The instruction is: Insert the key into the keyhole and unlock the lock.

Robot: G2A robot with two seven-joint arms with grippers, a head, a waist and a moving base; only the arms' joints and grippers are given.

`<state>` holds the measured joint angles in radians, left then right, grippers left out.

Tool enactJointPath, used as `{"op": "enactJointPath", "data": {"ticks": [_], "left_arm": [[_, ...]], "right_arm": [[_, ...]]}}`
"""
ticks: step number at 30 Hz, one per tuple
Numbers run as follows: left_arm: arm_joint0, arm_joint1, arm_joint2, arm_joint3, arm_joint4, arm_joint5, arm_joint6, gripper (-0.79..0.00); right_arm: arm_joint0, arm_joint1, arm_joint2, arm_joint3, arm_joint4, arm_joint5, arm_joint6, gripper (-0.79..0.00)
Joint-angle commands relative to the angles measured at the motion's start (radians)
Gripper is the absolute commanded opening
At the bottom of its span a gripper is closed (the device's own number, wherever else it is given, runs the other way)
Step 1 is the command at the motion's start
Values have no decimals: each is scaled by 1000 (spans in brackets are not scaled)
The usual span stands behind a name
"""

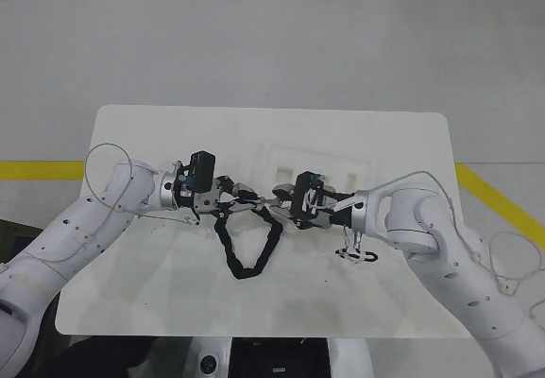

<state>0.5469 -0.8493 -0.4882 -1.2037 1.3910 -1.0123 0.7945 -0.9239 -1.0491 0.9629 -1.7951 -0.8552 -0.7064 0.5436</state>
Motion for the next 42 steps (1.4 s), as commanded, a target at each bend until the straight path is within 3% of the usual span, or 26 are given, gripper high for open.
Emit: {"op": "enactJointPath", "data": {"ticks": [1, 19, 40, 41, 42], "left_arm": [[0, 0, 0, 0, 0, 0, 0, -785], [0, 0, 0, 0, 0, 0, 0, -785], [0, 0, 0, 0, 0, 0, 0, -785], [0, 0, 0, 0, 0, 0, 0, -785], [0, 0, 0, 0, 0, 0, 0, -785]], "right_arm": [[4, -1, 1, 11, 50, 7, 13, -785], [38, -19, -32, 97, 354, 92, 108, -785], [56, -35, -58, 130, 475, 135, 152, -785], [57, -36, -58, 130, 485, 138, 153, -656], [58, -37, -58, 130, 489, 140, 152, 0]]}}
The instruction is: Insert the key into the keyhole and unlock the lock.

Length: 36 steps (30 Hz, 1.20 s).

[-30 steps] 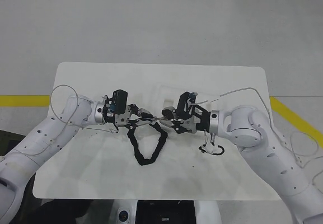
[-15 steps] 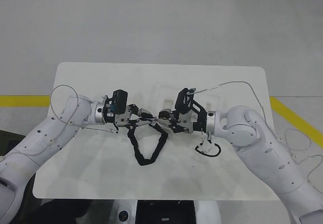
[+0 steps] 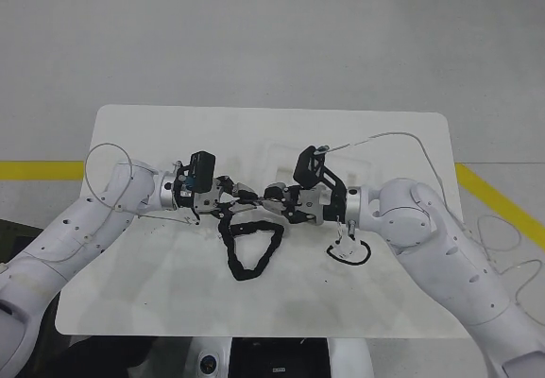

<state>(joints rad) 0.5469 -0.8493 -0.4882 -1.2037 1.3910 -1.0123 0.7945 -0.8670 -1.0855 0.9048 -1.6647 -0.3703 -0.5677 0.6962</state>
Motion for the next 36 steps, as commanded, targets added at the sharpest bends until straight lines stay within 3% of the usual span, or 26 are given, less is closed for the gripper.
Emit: {"op": "enactJointPath", "data": {"ticks": [1, 5, 13, 17, 23, 24, 25, 26, 27, 36], "left_arm": [[0, 0, 0, 0, 0, 0, 0, -785], [6, 0, -5, 7, -5, 20, -15, -785], [23, -2, -68, 22, -53, 171, -273, -785], [12, -18, -67, 1, -40, 206, -410, -785], [10, -46, -60, -1, -45, 235, -516, -785], [11, -49, -58, 1, -42, 237, -531, -723], [13, -53, -55, 3, -42, 233, -542, -456], [14, -57, -54, 5, -44, 227, -548, -342], [14, -60, -54, 9, -44, 224, -552, 0], [0, -75, -92, 34, -44, 194, -467, 0]], "right_arm": [[0, -1, 1, 1, 5, 0, -2, 0], [-13, 1, 16, -2, 17, -5, -12, 0], [-106, 28, 125, -62, 2, 8, -27, 0], [-159, 44, 186, -99, -1, 20, -14, 0], [-220, 61, 260, -141, 7, 23, 5, 0], [-228, 63, 270, -145, 7, 23, 6, 0], [-237, 65, 279, -148, 10, 23, 5, 0], [-244, 67, 286, -150, 11, 22, 5, 0], [-250, 68, 293, -151, 14, 21, 3, 0], [-270, 76, 351, -103, 15, -5, -50, 0]]}}
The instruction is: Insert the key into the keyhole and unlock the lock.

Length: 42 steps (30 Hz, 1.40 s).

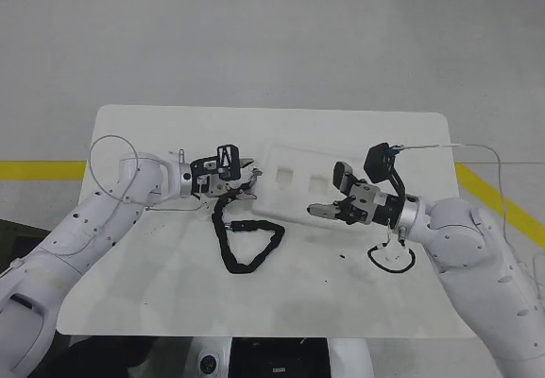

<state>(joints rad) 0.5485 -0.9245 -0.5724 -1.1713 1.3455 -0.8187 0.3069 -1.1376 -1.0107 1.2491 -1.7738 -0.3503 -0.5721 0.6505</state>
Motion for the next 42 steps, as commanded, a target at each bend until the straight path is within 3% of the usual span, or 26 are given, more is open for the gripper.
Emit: {"op": "enactJointPath", "data": {"ticks": [1, 23, 34, 42], "left_arm": [[-4, 2, -17, 4, 6, -2, 42, 0], [-39, 69, -261, 129, 177, 27, 474, 0], [-27, 110, -367, 129, 213, -21, 502, 0], [-21, 112, -375, 120, 214, -24, 496, -1]], "right_arm": [[2, 2, 16, 16, -15, 1, -12, 0], [77, 23, 201, 142, -303, -68, -222, 0], [122, 36, 257, 143, -348, -49, -189, 0], [122, 36, 257, 143, -348, -50, -189, 0]]}}
